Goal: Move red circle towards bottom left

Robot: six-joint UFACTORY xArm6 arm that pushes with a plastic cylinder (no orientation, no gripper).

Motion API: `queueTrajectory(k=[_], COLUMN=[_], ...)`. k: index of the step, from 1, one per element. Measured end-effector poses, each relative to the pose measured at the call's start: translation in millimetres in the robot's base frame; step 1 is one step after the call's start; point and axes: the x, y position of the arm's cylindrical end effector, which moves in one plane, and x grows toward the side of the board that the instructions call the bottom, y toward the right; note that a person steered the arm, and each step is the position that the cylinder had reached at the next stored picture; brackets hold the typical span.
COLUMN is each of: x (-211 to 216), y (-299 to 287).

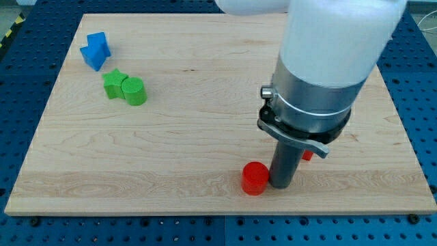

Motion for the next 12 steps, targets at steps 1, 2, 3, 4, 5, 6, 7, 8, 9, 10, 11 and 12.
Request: queueTrajectory(k=[1,2,3,4,5,6,7,8,9,10,11,12], x=[0,0,0,0,0,0,0,0,0,0,0,0], y=[-15,-29,-43,-57,-71,-86,-102,-117,-133,-150,-168,-188])
